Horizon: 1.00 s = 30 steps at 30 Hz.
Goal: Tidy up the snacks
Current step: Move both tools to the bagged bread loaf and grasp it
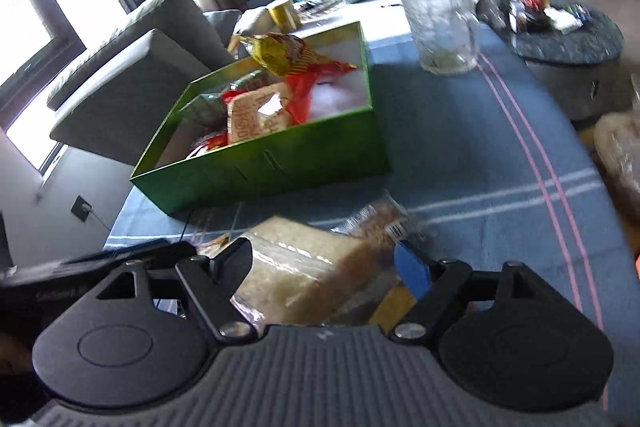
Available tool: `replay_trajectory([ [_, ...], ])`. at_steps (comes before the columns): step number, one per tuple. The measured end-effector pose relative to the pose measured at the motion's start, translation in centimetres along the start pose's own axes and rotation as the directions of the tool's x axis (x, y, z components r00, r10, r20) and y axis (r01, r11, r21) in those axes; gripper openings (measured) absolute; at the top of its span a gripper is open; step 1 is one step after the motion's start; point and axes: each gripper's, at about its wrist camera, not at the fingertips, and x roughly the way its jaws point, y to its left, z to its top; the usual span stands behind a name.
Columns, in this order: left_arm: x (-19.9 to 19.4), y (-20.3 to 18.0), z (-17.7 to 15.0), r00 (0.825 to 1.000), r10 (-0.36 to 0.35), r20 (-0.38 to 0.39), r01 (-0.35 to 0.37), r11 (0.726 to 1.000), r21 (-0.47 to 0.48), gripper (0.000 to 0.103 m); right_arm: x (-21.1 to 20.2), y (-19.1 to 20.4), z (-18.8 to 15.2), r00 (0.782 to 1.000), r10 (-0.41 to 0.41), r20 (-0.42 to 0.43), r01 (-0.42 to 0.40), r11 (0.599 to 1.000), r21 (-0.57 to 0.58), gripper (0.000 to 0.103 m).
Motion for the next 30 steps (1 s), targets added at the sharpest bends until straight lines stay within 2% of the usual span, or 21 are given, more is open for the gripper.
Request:
replay_trajectory([
  [3, -0.9, 0.9, -0.1, 1.0, 0.005, 0.015, -0.005, 0.999, -0.037, 0.07, 0.3, 0.0, -0.5, 1.0, -0.001, -0.016, 0.001, 1.0, 0.026, 0.079],
  [7, -2.2, 2.1, -0.4, 0.998, 0.04, 0.048, -0.037, 0.997, -0.066, 0.07, 0.2, 0.9, -1.2, 0.994, 0.099, -0.044, -0.096, 0.994, 0.05, 0.079],
  [14, -5.1, 5.1, -0.6, 0.988, 0.102, 0.114, -0.087, 0.987, -0.136, 0.07, -0.1, 5.6, -1.9, 0.98, 0.193, -0.051, -0.195, 0.98, -0.036, 0.079],
  [17, -5.6, 6.2, -0.7, 0.985, 0.123, 0.121, -0.103, 0.981, -0.163, 0.071, -0.4, 7.6, -2.4, 0.964, 0.257, -0.073, -0.263, 0.961, -0.083, 0.079],
  [20, -5.9, 6.9, -0.9, 0.984, 0.128, 0.122, -0.105, 0.978, -0.182, 0.071, -0.3, 9.3, -3.1, 0.934, 0.33, -0.138, -0.346, 0.931, -0.117, 0.079],
  [23, -6.1, 7.3, -1.2, 0.985, 0.126, 0.119, -0.102, 0.977, -0.188, 0.071, -0.1, 10.6, -3.9, 0.916, 0.348, -0.2, -0.382, 0.908, -0.173, 0.079],
  [27, -6.1, 7.5, -1.4, 0.985, 0.126, 0.115, -0.103, 0.977, -0.188, 0.071, -0.4, 10.7, -4.2, 0.928, 0.316, -0.2, -0.356, 0.908, -0.22, 0.079],
  [30, -6.0, 7.5, -1.5, 0.987, 0.123, 0.106, -0.101, 0.976, -0.191, 0.071, -0.4, 9.0, -3.1, 0.949, 0.282, -0.14, -0.302, 0.941, -0.154, 0.079],
])
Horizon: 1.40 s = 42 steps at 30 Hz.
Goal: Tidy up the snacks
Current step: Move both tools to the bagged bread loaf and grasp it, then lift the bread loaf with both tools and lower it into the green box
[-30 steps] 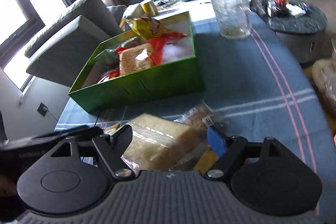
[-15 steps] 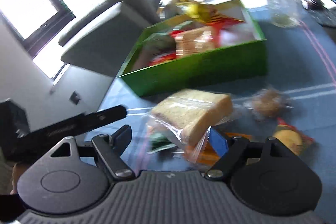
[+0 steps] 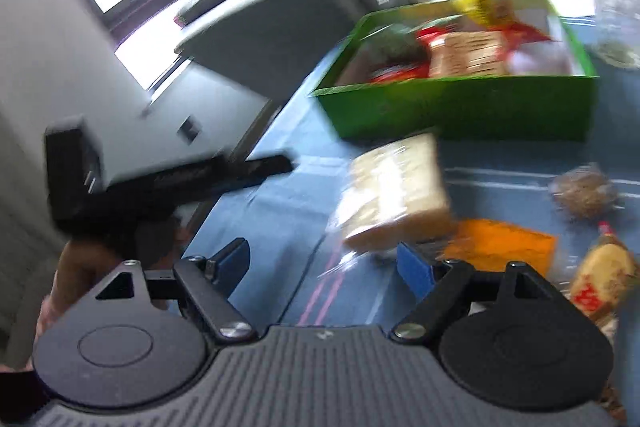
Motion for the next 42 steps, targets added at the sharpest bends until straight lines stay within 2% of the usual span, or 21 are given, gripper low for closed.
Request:
replay_trajectory([
  [4, 0.1, -0.6, -0.4, 0.999, -0.033, -0.024, 0.033, 0.999, 0.012, 0.071, -0.2, -1.8, 1.5, 0.993, -0.078, 0.092, 0.073, 0.995, 0.065, 0.079],
  [6, 0.5, -1.1, -0.7, 0.997, -0.063, -0.047, 0.063, 0.998, 0.012, 0.071, 0.5, -2.7, 2.2, 0.989, -0.11, 0.099, 0.102, 0.991, 0.085, 0.079],
  [9, 1.1, -1.7, -1.0, 0.992, -0.098, -0.082, 0.099, 0.995, 0.009, 0.071, 2.1, -3.9, 3.2, 0.994, -0.095, 0.062, 0.087, 0.989, 0.121, 0.079],
  [14, 2.3, -2.7, -1.7, 0.981, -0.145, -0.131, 0.15, 0.988, 0.026, 0.069, 3.9, -4.6, 3.4, 0.997, -0.082, 0.004, 0.08, 0.984, 0.157, 0.07],
  [18, 3.3, -3.6, -2.0, 0.972, -0.176, -0.154, 0.185, 0.981, 0.049, 0.06, 4.4, -4.8, 3.3, 0.997, -0.074, -0.028, 0.078, 0.985, 0.153, 0.062],
  [20, 3.8, -3.9, -2.1, 0.97, -0.182, -0.159, 0.192, 0.98, 0.05, 0.058, 4.5, -4.8, 3.2, 0.997, -0.068, -0.037, 0.073, 0.986, 0.153, 0.058],
  [31, 2.8, -5.0, -2.3, 0.97, -0.201, -0.134, 0.214, 0.972, 0.092, 0.058, 4.3, -4.1, 2.6, 0.998, -0.038, -0.042, 0.044, 0.988, 0.149, 0.057],
  [42, -0.3, -6.3, -1.6, 0.974, -0.221, -0.053, 0.227, 0.957, 0.179, 0.058, 1.7, -1.8, 2.8, 0.998, -0.044, 0.043, 0.039, 0.993, 0.109, 0.057],
])
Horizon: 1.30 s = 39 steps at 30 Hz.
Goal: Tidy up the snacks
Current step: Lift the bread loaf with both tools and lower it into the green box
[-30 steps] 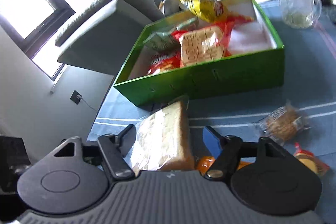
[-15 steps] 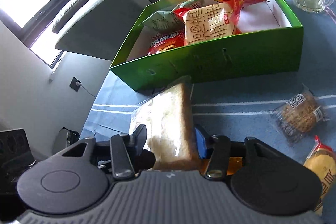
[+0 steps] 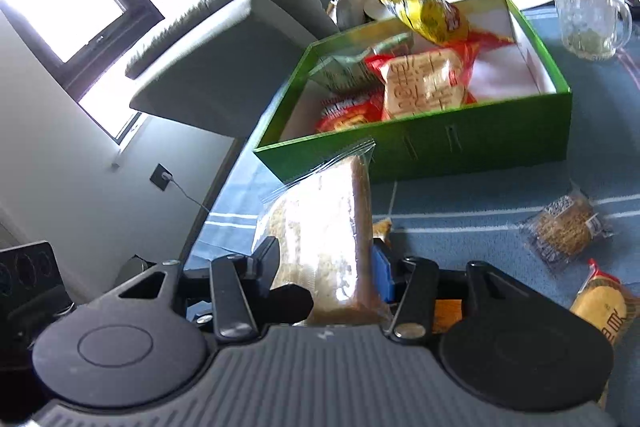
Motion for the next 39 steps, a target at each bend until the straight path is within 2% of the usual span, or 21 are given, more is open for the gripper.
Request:
replay_trajectory([
  [8, -1.2, -0.3, 0.8, 0.999, 0.027, 0.045, -0.029, 0.998, 0.058, 0.058, -0.6, 1.2, 0.4, 0.998, 0.022, 0.053, -0.022, 1.0, 0.003, 0.057],
  [15, -0.9, -0.1, 1.0, 0.998, 0.055, 0.03, -0.058, 0.995, 0.085, 0.059, 0.0, 1.5, 0.2, 0.998, 0.035, 0.057, -0.036, 0.999, 0.011, 0.057],
  [21, -0.6, -0.2, 3.0, 0.996, 0.068, 0.064, -0.076, 0.987, 0.14, 0.059, 0.4, 1.4, 0.9, 0.996, 0.049, 0.069, -0.051, 0.998, 0.031, 0.057],
  [26, 0.2, -0.2, 6.6, 0.989, 0.092, 0.118, -0.115, 0.97, 0.213, 0.059, 0.5, 2.1, 3.6, 0.989, 0.063, 0.138, -0.068, 0.997, 0.034, 0.058],
  [33, 2.0, -0.4, 10.0, 0.982, 0.13, 0.134, -0.167, 0.932, 0.323, 0.059, 1.8, 2.4, 7.2, 0.975, 0.071, 0.211, -0.077, 0.997, 0.022, 0.06],
  [39, 4.1, 0.9, 11.0, 0.988, 0.12, 0.097, -0.144, 0.939, 0.311, 0.06, 3.1, 1.3, 8.5, 0.974, 0.061, 0.217, -0.073, 0.996, 0.045, 0.06],
])
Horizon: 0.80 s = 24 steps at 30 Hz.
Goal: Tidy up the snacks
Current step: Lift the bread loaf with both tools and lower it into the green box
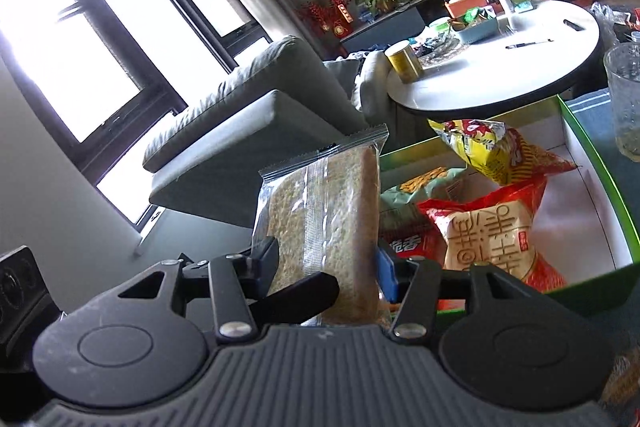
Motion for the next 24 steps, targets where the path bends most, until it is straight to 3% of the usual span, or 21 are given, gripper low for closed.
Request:
replay_trajectory([
  [14, 4.8, 2.8, -0.5, 0.998, -0.001, -0.061, -0.001, 0.999, -0.034, 0.062, 4.1, -2.6, 0.2, 0.999, -0.025, -0.043, 0.027, 0.998, 0.051, 0.06],
  [17, 5.3, 4.2, -1.5, 0.994, 0.07, -0.082, -0.078, 0.992, -0.095, 0.062, 4.7, -3.0, 0.3, 0.998, -0.026, -0.052, 0.028, 0.999, 0.031, 0.062],
  [21, 3.4, 5.5, -2.8, 0.996, 0.073, -0.058, -0.083, 0.979, -0.185, 0.063, 2.9, -4.2, 0.9, 0.997, -0.066, -0.035, 0.067, 0.998, 0.021, 0.065],
  [24, 1.7, 5.2, -3.0, 0.995, 0.095, -0.027, -0.098, 0.976, -0.195, 0.063, -0.1, -4.9, 1.4, 0.995, -0.098, 0.003, 0.098, 0.995, -0.013, 0.068],
])
